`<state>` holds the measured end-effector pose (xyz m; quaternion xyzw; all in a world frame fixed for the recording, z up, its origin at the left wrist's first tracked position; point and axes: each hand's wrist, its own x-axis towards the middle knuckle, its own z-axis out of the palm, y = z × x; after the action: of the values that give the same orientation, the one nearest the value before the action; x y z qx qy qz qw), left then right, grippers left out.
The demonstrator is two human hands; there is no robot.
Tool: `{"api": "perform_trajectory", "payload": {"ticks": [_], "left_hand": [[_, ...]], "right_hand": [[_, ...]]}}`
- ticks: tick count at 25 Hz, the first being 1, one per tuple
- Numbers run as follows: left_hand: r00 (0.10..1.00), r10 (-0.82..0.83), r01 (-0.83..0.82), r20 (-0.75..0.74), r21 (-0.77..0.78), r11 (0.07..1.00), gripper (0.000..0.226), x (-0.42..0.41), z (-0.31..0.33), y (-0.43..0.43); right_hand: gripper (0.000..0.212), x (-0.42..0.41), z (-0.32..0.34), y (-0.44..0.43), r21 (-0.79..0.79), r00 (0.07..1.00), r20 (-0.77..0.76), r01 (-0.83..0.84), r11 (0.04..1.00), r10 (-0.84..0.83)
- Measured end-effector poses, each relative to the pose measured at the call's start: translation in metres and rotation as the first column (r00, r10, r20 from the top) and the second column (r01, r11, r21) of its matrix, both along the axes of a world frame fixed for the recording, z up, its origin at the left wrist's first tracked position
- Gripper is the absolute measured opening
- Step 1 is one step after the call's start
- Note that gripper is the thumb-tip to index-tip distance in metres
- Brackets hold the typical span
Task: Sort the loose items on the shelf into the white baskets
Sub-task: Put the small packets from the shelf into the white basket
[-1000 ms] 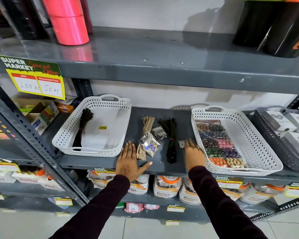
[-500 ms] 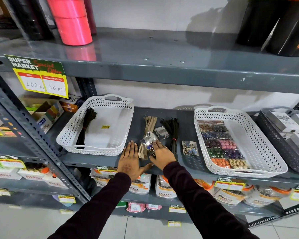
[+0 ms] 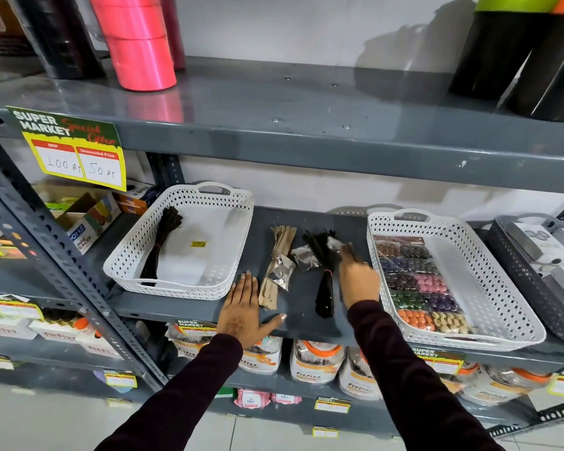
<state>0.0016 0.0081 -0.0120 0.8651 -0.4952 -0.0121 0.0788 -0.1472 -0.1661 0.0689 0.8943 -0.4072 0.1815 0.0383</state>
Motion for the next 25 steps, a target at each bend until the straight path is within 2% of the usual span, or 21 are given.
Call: {"api": "perform_trajectory", "payload": {"ticks": [2,4,5,7,10,12,14,15,17,19,21,22,23,24,25], "left_hand": [[1.000,0.007,-0.007,0.006,0.002,1.000,0.107,-0.001,0.000,0.000],[1.000,0.011,-0.011,0.007,0.004,1.000,0.107,-0.001,0.000,0.000],[1.000,0.013,-0.013,0.008,0.006,1.000,0.107,-0.001,0.000,0.000],[1.000,0.020,-0.020,0.011,0.005,1.000,0.106,0.000,-0.001,0.000],[1.000,0.017,-0.017,0.013,-0.010,1.000,0.105,0.000,-0.002,-0.001],[1.000,0.023,-0.022,0.011,-0.014,1.000,0.106,0.001,-0.002,-0.001],[1.000,0.028,-0.028,-0.002,-0.010,1.000,0.108,0.001,-0.002,0.000],[1.000,0.026,-0.026,-0.006,-0.009,1.000,0.109,0.001,-0.002,-0.001],[1.000,0.024,-0.024,0.000,-0.011,1.000,0.108,0.001,-0.002,-0.001],[1.000,0.022,-0.022,0.000,-0.008,1.000,0.107,0.001,-0.002,0.000],[1.000,0.017,-0.017,0.003,-0.007,1.000,0.107,0.002,-0.002,0.000],[1.000,0.014,-0.014,0.007,-0.005,1.000,0.107,0.002,-0.002,-0.001],[1.000,0.013,-0.013,0.011,-0.002,1.000,0.107,0.001,-0.002,-0.001],[1.000,0.014,-0.014,0.015,0.000,1.000,0.107,0.001,-0.002,0.000],[1.000,0.015,-0.015,0.017,0.000,1.000,0.106,0.001,-0.002,0.000]], "right_hand": [[0.043,-0.006,-0.006,-0.018,0.123,0.986,-0.147,0.098,0.988,-0.080],[0.034,-0.006,-0.014,-0.019,0.197,0.946,-0.319,0.125,0.972,-0.057],[0.033,-0.001,-0.014,-0.015,0.215,0.938,-0.341,0.140,0.967,-0.060],[0.028,0.014,-0.008,-0.008,0.225,0.962,-0.267,0.121,0.967,-0.058],[0.035,0.052,-0.002,0.004,0.327,0.981,-0.067,-0.153,0.933,0.184],[0.048,0.077,-0.003,0.013,0.451,0.928,-0.120,-0.266,0.852,0.353],[0.054,0.092,-0.005,0.017,0.528,0.891,-0.235,-0.218,0.820,0.389],[0.053,0.095,-0.006,0.017,0.520,0.891,-0.258,-0.197,0.831,0.373],[0.041,0.094,-0.004,0.018,0.448,0.928,-0.195,-0.205,0.870,0.319],[0.024,0.084,-0.001,0.014,0.430,0.958,-0.002,-0.259,0.865,0.288],[0.017,0.066,0.005,0.005,0.430,0.964,0.164,-0.260,0.865,0.209],[0.016,0.053,0.006,-0.001,0.337,0.964,0.220,-0.221,0.915,0.152],[0.019,0.040,0.004,-0.008,0.162,0.962,0.246,-0.163,0.973,0.121],[0.028,0.028,-0.003,-0.016,0.034,0.970,0.219,-0.110,0.993,0.100],[0.034,0.017,-0.012,-0.022,-0.029,0.987,0.141,-0.077,0.997,0.080]]}}
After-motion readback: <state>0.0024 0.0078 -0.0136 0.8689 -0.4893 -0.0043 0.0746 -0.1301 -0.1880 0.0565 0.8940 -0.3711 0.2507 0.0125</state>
